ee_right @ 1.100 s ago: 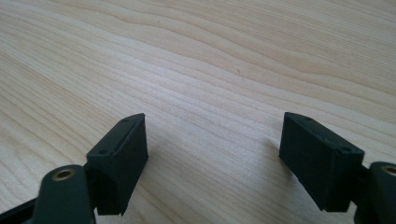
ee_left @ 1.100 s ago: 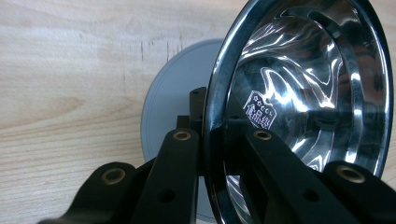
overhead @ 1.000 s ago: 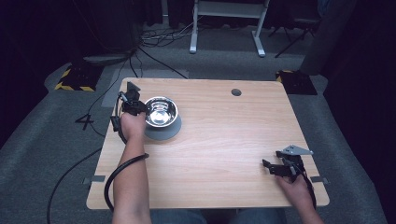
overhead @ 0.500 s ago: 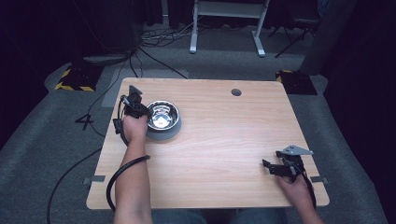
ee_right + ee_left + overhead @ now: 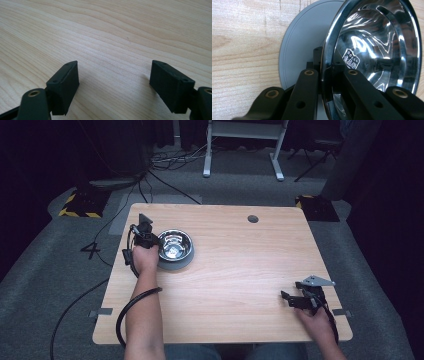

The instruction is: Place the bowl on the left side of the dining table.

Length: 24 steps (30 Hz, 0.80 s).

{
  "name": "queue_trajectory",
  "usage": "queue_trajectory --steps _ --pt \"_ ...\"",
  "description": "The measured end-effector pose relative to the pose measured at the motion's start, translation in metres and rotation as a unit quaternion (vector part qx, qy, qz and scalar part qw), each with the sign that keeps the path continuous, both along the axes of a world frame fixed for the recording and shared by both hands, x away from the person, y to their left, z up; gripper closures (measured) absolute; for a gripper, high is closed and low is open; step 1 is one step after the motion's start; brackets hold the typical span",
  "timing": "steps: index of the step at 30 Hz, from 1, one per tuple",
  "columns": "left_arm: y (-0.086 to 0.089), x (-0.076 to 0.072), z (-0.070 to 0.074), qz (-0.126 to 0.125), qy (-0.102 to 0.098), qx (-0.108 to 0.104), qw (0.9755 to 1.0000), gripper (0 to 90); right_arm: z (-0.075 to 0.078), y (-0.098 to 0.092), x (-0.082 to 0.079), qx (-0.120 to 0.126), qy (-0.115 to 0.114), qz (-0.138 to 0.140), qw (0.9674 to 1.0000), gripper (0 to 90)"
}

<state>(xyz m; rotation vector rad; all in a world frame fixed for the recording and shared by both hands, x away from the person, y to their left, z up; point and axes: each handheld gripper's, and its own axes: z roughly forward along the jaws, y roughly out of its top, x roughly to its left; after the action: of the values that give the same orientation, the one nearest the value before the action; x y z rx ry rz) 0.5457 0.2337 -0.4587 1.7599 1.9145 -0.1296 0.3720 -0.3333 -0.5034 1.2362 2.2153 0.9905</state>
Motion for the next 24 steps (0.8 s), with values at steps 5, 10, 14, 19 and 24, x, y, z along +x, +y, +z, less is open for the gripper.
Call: queue_trajectory --steps 5,10,14,19,24 --pt "-0.0023 -0.0002 -0.001 0.002 0.0 0.019 0.9998 84.8 0.0 0.0 0.0 0.0 0.0 0.0 1.0 23.8" --pt "-0.0031 0.0003 -0.0007 -0.009 0.001 0.035 0.9993 84.3 0.0 0.0 0.0 0.0 0.0 0.0 1.0 23.8" --pt "-0.0036 0.0002 -0.0003 -0.008 0.003 0.042 0.9991 83.9 0.0 0.0 0.0 0.0 0.0 0.0 1.0 23.8" --pt "-0.0042 -0.0005 -0.0001 -0.016 0.007 0.047 0.9988 78.3 0.0 0.0 0.0 0.0 0.0 0.0 1.0 23.8" --pt "-0.0016 -0.002 0.0068 0.002 -0.017 0.042 0.999 58.3 0.0 0.0 0.0 0.0 0.0 0.0 1.0 23.8"
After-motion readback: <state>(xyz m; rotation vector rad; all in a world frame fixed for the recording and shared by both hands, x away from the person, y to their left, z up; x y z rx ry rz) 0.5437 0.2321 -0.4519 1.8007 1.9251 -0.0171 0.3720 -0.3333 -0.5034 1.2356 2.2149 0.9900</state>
